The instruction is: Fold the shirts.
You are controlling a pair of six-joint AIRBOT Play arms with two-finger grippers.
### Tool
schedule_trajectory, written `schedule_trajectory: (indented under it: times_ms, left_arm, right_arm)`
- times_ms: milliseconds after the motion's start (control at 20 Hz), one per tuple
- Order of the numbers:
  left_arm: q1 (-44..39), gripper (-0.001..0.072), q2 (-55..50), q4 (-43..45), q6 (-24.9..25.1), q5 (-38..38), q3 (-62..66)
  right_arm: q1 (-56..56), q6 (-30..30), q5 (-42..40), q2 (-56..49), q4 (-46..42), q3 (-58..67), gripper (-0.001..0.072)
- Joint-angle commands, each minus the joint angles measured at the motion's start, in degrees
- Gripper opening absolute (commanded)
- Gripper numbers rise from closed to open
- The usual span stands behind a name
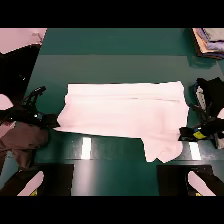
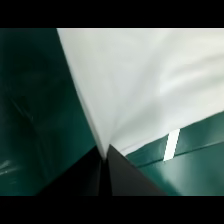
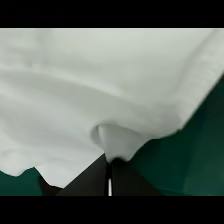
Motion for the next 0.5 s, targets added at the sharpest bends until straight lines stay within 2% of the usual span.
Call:
schedule_trajectory:
  times_ms: [0,150,250,450]
  left_arm:
    - [0.0,0.0021,4.81,-2.21,-2.73,-8.0,0.04]
    - [0.02,0.0021,2.8,-2.93,-2.4,0.55,0.04]
    - [0.02,0.0021,-1.22,-2.1,-0.7,7.39,0.74]
    - [0.02,0.0022,-14.1,-1.66,-0.57,14.73,7.65]
  right_arm:
    - [0.66,0.11,6.69,8.94,-3.61,4.9,0.0016]
    - [2.08,0.13,4.15,7.91,-3.56,10.99,0.0015]
    - [4.52,0.09,0.04,1.92,-3.56,16.17,0.0015]
    - [8.55,0.09,-8.66,-14.8,-3.56,28.44,0.0015]
